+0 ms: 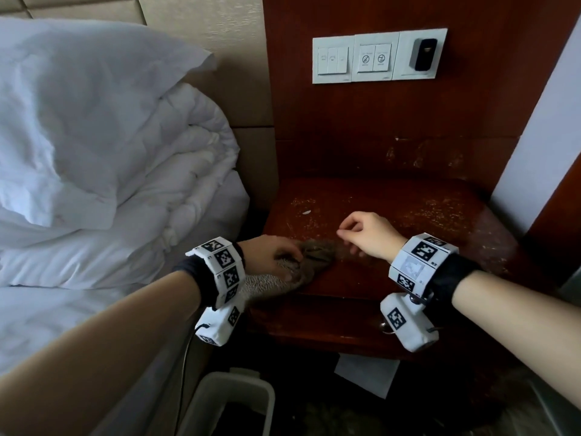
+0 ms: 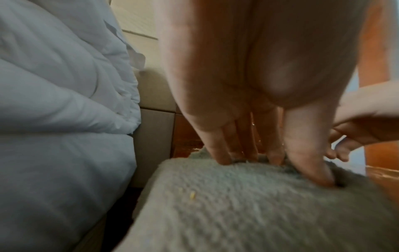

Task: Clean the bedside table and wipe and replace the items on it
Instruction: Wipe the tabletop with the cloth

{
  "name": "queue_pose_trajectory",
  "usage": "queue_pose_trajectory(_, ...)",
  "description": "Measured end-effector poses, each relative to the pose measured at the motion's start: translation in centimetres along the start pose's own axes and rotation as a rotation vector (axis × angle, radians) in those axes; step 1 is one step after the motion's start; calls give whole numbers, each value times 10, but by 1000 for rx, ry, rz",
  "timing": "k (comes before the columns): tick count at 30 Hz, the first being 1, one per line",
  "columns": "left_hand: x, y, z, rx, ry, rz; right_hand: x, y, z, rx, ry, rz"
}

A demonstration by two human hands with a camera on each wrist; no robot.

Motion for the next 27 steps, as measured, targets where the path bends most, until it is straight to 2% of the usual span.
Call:
queue_pose_trajectory(6, 5, 14, 13, 29, 138, -79, -16, 2, 5, 17, -14, 61)
queue_pose_trajectory(11, 5, 35, 32, 101, 191, -47, -6, 21, 7, 9, -2, 9)
queue_pose_trajectory(14, 9, 50, 42, 122, 247, -20, -1, 40, 3, -46, 26, -9)
queue_pose_trajectory(17, 14, 64, 49, 141, 312, -7, -12, 55, -1, -70, -23, 70)
queue_pose_trajectory(23, 20, 98, 60, 158, 381, 25, -25, 84, -3, -77, -122, 128)
queue_pose_trajectory(27, 26, 132, 80, 228, 369, 13, -27, 102, -3, -46, -237, 152)
Point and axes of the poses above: each hand's wrist, its own y-axis towards the middle knuckle, its own x-axis out of the back of the hand, z = x × y, the point moved 10 cm from there along y, towards the middle knuckle, and after that the axes turned 13 degrees about -z, right-handed, at the moved point
